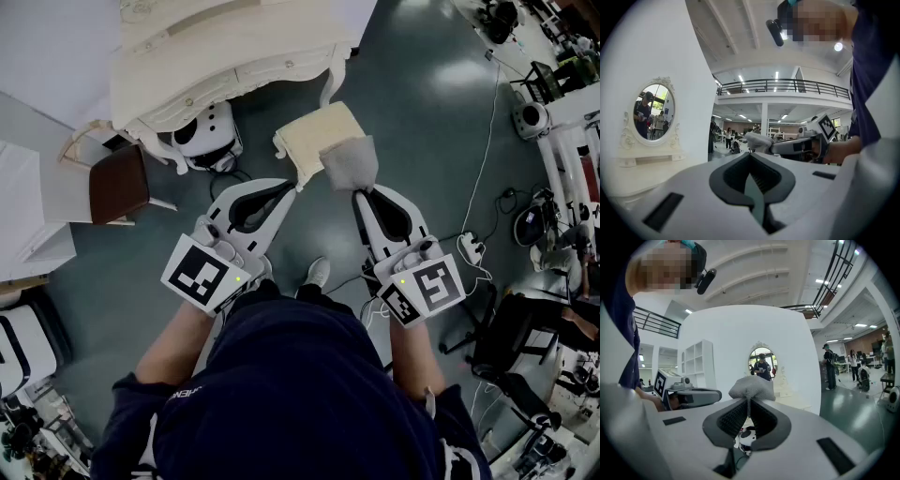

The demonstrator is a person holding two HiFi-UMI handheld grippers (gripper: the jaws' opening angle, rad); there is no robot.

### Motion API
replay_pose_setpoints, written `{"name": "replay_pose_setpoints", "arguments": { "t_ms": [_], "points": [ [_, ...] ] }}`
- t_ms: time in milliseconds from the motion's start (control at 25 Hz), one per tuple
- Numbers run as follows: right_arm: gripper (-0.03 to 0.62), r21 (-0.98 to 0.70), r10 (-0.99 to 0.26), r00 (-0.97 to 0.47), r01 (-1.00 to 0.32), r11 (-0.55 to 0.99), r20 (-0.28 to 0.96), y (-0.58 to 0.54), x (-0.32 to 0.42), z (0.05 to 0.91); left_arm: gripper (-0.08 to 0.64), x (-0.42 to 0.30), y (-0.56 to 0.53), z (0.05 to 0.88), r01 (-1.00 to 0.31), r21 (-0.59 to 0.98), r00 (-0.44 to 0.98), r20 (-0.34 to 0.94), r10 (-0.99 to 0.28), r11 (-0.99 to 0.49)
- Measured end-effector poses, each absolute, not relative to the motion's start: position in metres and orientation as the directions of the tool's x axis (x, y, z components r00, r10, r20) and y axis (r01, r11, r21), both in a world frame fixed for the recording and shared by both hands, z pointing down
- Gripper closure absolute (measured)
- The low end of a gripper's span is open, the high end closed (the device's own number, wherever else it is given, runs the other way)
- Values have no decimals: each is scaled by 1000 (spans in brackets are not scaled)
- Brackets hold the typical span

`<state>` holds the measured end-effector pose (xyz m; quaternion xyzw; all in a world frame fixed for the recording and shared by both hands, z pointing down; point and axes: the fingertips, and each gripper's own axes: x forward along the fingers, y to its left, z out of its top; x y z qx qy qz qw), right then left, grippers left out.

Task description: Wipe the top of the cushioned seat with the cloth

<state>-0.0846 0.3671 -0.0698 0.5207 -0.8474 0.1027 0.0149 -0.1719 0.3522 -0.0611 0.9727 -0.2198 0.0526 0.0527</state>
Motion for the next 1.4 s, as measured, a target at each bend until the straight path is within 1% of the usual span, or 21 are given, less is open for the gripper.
{"name": "replay_pose_setpoints", "arguments": {
  "t_ms": [360,760,1040,1400],
  "points": [
    [552,-184,-881,-460,-881,436,110,367,-82,-65,552,-167,355,-51,-437,87,895,139,-424,-895],
    [552,-180,-854,-513,-851,493,84,396,-36,-64,552,-123,386,-45,-489,80,868,143,-475,-869],
    [552,-194,-852,-517,-847,495,82,406,1,-54,554,-90,400,-35,-498,78,861,157,-483,-863],
    [552,-201,-839,-537,-834,514,82,399,11,-46,552,-81,392,-30,-520,73,848,164,-504,-851]
  ]
}}
